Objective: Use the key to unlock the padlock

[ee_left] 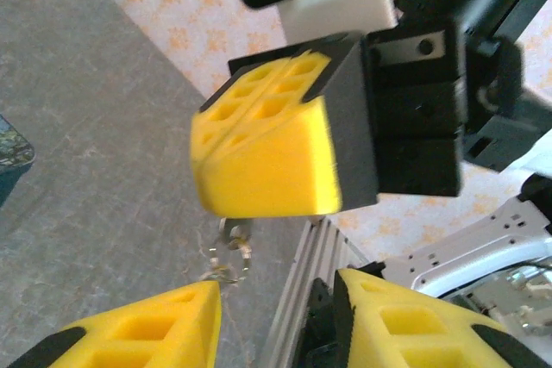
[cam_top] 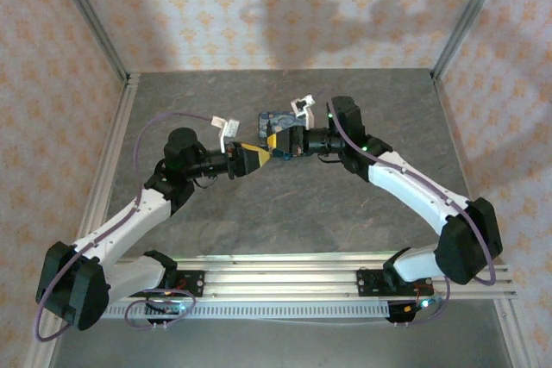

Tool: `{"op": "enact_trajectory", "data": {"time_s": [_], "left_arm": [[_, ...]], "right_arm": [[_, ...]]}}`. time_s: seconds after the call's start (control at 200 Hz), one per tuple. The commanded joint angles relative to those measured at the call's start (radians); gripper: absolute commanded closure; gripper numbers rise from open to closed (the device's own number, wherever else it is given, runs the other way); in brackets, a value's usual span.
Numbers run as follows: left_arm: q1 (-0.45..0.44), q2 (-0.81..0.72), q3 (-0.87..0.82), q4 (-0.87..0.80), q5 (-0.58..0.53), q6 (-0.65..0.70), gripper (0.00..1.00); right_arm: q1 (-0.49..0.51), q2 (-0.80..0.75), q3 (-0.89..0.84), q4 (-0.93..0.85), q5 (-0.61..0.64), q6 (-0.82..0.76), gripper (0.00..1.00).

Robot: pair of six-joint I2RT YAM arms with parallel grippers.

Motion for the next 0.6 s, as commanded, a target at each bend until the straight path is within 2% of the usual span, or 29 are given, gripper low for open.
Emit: {"op": "enact_trajectory", "data": {"time_s": [0.0, 0.115, 0.4, 0.596], "left_arm": [[0.006, -0.005, -0.007, 0.101, -0.014, -0.066, 0.64], [0.006, 0.006, -0.002, 0.125, -0.021, -0.085, 0.70], [0.006, 0.065, -0.016, 0.256, -0.050, -0.180, 0.71], [0.006, 0.064, -0.007, 0.214, -0.064, -0.148, 0.71]], "right_arm": [[-0.003, -0.023, -0.026, 0.162, 0.019, 0.061, 1.00], [-0.003, -0.030, -0.046, 0.213, 0.019, 0.087, 1.00], [0.000, -0.035, -0.082, 0.299, 0.019, 0.149, 1.00], [0.003, -0.038, -0.084, 0.310, 0.014, 0.161, 1.00]]}}
